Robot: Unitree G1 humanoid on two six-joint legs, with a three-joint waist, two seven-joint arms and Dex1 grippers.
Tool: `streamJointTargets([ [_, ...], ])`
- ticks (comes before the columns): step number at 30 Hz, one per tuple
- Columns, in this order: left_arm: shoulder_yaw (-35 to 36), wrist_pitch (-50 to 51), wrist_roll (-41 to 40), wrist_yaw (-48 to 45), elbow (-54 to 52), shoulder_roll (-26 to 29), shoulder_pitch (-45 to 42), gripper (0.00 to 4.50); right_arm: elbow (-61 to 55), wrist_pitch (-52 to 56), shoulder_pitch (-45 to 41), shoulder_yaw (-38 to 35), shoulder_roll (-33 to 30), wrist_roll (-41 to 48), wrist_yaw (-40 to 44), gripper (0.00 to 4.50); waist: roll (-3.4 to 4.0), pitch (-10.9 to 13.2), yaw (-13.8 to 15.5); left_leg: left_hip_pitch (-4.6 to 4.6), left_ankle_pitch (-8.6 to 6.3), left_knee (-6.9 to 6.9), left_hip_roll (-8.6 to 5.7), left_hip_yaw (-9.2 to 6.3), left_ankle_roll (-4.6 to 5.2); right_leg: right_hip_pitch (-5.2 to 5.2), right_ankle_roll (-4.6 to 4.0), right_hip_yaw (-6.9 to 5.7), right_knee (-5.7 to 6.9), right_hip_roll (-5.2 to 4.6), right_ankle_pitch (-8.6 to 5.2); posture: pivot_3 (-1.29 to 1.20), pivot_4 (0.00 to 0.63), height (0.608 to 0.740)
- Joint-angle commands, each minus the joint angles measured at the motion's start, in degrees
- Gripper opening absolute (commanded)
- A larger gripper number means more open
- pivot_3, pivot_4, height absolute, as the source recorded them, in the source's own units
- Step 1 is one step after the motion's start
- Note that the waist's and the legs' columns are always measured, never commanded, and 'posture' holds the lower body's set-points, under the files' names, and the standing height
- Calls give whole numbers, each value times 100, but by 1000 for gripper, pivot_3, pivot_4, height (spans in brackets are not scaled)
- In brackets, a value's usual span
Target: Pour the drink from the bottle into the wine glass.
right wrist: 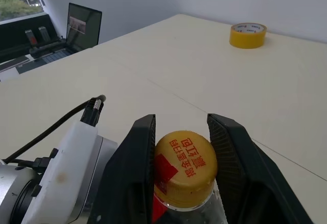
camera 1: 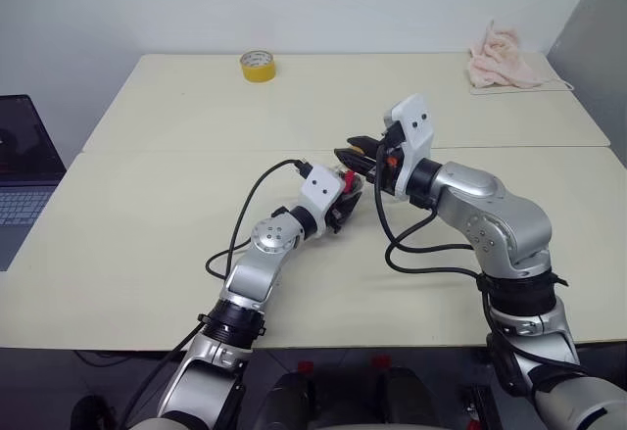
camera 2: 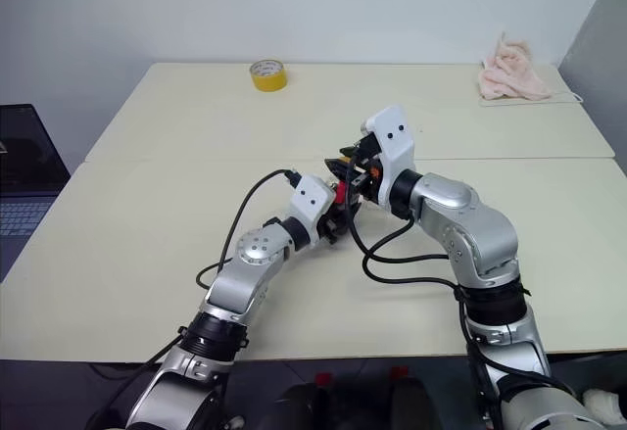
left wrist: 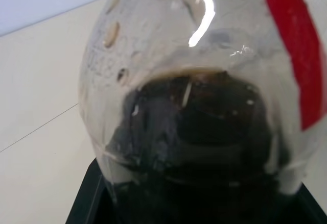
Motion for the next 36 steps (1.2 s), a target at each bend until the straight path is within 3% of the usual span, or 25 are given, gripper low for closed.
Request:
streamJointTargets([
  [1,45,-134,-16,-35,-196,-4,-59,2068,-133,-131,-18,-81,-19,-53,-65,1257,0,0,0,0,0,0,0,0,0,0,0,0,0,0,0,0,150,740],
  [13,344,-23,-819,-1005,-771,452,60,2068,728,-1539,-266,96,-829,42,2012,1257,0,0,-16,0,0,-2,2,1,0,0,0,-2,-2,2,0,0,150,740],
  [25,349,548,-1572,-2081,-1647,1129,79,2068,1140,-2047,-469,267,-1205,578,4064,1257,0,1,-41,-1,0,-1,2,-4,0,5,0,-5,-8,0,0,0,150,740],
  [36,176,791,-1682,-2400,-1916,1216,224,2068,1014,-2333,-466,604,-1547,794,5682,1257,0,1,-18,-2,0,3,2,-6,0,8,0,-8,-11,0,0,0,150,740],
])
